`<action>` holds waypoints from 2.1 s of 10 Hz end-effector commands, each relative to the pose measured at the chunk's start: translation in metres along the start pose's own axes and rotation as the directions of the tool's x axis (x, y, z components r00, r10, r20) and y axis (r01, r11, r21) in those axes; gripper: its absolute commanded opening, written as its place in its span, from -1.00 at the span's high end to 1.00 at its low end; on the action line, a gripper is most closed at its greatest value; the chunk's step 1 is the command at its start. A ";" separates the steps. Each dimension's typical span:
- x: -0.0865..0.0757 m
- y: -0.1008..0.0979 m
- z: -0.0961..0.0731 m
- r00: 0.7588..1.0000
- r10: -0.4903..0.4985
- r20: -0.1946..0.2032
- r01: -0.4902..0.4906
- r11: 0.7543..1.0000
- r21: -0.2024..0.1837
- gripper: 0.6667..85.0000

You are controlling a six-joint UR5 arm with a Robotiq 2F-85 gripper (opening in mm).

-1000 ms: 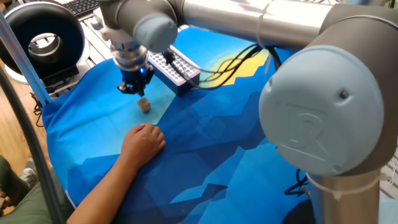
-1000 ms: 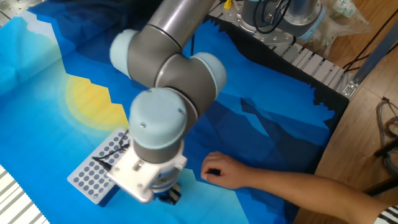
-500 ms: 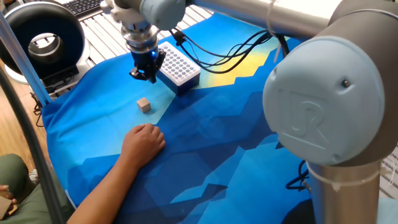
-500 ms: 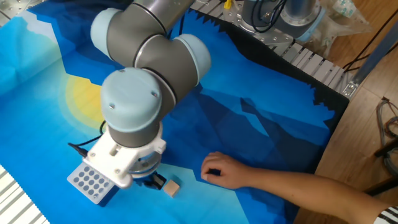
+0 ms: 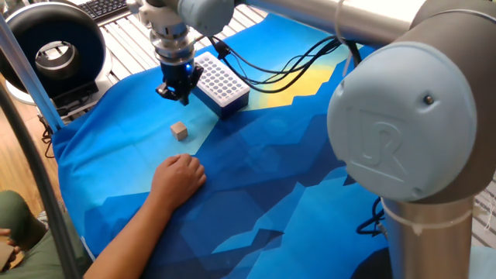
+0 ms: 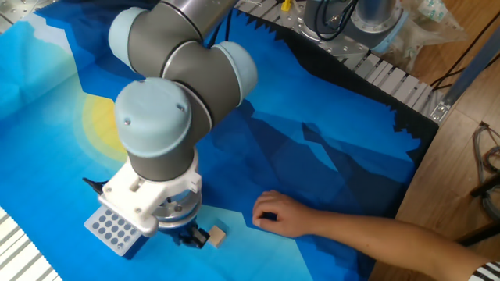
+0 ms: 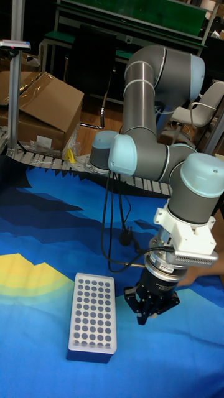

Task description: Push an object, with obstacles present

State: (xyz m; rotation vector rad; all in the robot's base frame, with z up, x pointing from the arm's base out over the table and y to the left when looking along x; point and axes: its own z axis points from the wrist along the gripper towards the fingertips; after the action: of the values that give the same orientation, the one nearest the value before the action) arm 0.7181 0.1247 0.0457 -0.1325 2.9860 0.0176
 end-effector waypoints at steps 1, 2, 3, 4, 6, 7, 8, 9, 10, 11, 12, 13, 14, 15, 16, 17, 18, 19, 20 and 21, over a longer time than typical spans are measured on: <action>-0.022 0.002 -0.002 0.997 -0.013 0.081 0.014 1.000 -0.017 0.99; -0.005 -0.013 -0.026 1.000 -0.017 0.019 0.017 1.000 0.015 0.99; 0.009 -0.027 -0.066 0.999 -0.016 -0.043 0.017 1.000 0.025 0.99; 0.019 -0.039 -0.096 0.997 -0.014 -0.074 0.017 0.999 0.031 0.99; 0.029 -0.070 -0.116 0.997 -0.033 -0.076 0.038 0.997 0.067 0.99; 0.030 -0.083 -0.110 0.997 -0.044 -0.065 0.049 0.996 0.080 0.99; 0.032 -0.092 -0.100 0.997 -0.054 -0.055 0.059 0.995 0.082 0.99; 0.035 -0.096 -0.092 0.997 -0.049 -0.052 0.053 0.996 0.076 0.99; 0.039 -0.095 -0.088 0.998 -0.015 -0.059 0.019 0.998 0.067 0.99; 0.043 -0.096 -0.089 0.997 0.023 -0.068 -0.018 0.997 0.073 0.99; 0.045 -0.095 -0.093 0.996 0.052 -0.067 -0.047 0.997 0.067 0.99; 0.043 -0.088 -0.098 0.996 0.073 -0.049 -0.071 0.997 0.040 0.99; 0.044 -0.071 -0.105 0.990 0.130 -0.050 -0.131 0.991 -0.016 0.99; 0.050 -0.058 -0.112 0.981 0.180 -0.070 -0.185 0.981 -0.060 0.99; 0.056 -0.063 -0.117 0.983 0.169 -0.070 -0.172 0.984 -0.038 0.99; 0.060 -0.063 -0.120 0.983 0.169 -0.072 -0.172 0.984 -0.038 0.99; 0.065 -0.059 -0.121 0.978 0.190 -0.085 -0.195 0.979 -0.056 0.99; 0.068 -0.054 -0.121 0.973 0.210 -0.101 -0.217 0.974 -0.071 0.99; 0.069 -0.057 -0.119 0.975 0.199 -0.097 -0.206 0.976 -0.065 0.99; 0.069 -0.057 -0.117 0.976 0.193 -0.096 -0.200 0.977 -0.070 0.99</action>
State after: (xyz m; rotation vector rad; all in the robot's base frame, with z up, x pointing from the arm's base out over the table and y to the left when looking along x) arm 0.6426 0.0549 0.1491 0.1323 3.0713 0.1100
